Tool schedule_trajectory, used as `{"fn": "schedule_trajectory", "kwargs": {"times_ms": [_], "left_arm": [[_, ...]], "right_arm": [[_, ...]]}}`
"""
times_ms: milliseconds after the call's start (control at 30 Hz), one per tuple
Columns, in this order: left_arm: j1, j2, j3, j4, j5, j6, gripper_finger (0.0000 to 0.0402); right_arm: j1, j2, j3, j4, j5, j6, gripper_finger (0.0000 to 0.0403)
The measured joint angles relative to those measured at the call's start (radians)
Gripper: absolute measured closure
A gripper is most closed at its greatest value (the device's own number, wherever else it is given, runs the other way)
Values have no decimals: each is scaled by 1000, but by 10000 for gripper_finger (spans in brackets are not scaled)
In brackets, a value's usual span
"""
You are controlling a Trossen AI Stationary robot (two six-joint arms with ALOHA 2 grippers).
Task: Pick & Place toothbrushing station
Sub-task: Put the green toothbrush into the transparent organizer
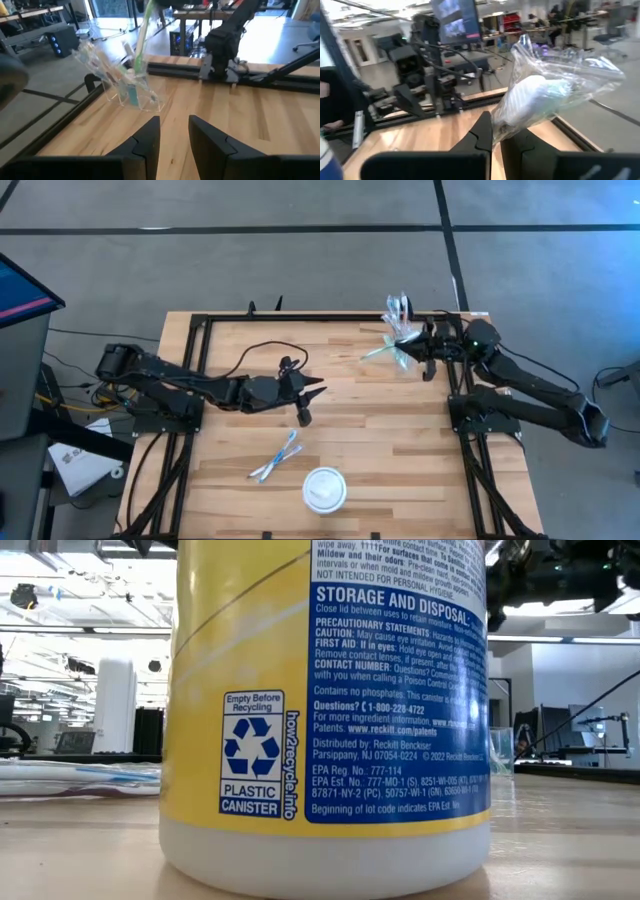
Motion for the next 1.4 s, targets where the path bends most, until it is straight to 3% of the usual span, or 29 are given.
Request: {"fn": "schedule_trajectory", "kwargs": {"times_ms": [300,700,967,1400], "left_arm": [[-13,-39,-10,9,1,3,305],[-12,-38,-11,3,1,3,305],[-12,-38,-11,3,1,3,305],[-13,-38,-11,3,1,3,305]], "right_arm": [[-56,-130,10,-234,61,-13,398],[-113,-147,206,-699,199,-149,398],[-150,-146,214,-825,269,-177,398],[-197,-100,210,-831,275,-197,398]]}}
